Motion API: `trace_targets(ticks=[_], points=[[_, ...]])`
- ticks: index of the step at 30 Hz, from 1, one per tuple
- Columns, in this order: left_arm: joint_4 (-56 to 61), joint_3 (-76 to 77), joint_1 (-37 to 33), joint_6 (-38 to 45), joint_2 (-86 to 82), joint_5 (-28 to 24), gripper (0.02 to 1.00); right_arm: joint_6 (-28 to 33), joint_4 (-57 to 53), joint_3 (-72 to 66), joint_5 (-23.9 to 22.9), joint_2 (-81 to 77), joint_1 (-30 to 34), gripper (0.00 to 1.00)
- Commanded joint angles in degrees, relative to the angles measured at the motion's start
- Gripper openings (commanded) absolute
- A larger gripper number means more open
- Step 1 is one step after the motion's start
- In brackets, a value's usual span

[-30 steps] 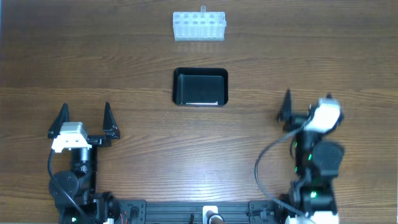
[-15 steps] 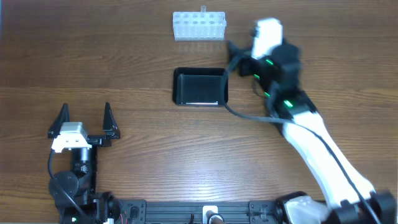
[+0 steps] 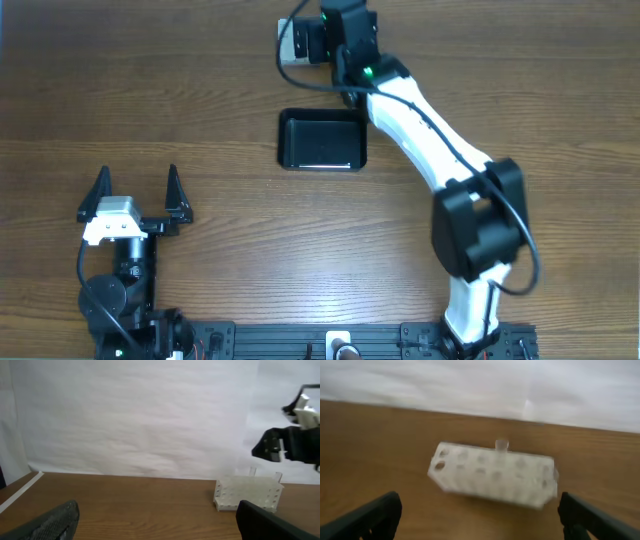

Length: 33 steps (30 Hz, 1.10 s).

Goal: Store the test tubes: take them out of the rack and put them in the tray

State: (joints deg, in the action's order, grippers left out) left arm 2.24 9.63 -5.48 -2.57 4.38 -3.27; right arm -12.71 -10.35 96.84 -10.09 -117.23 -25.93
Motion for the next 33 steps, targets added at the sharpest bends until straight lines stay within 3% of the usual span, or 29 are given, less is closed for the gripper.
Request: trace_targets(ticks=[1, 15, 27, 33], points=[[0.15, -0.39, 0.28, 0.37, -0.33, -0.81, 0.998, -1.2, -2.6, 11.17, -2.43, -8.59, -0.07, 0.993], [0.15, -0.39, 0.28, 0.37, -0.33, -0.81, 0.998, -1.6, -2.08, 19.52, -7.45, -18.58, -0.42, 0.987], [0.15, -0.39, 0.28, 0.37, -0.33, -0.81, 0.998, -2.73, 0.52, 19.52, -8.04, -20.98, -0.63, 0.958], [0.15, -0.39, 0.28, 0.37, -0.33, -0.81, 0.998, -2.71, 0.94, 19.52, -9.33, -21.44, -0.63, 0.884]])
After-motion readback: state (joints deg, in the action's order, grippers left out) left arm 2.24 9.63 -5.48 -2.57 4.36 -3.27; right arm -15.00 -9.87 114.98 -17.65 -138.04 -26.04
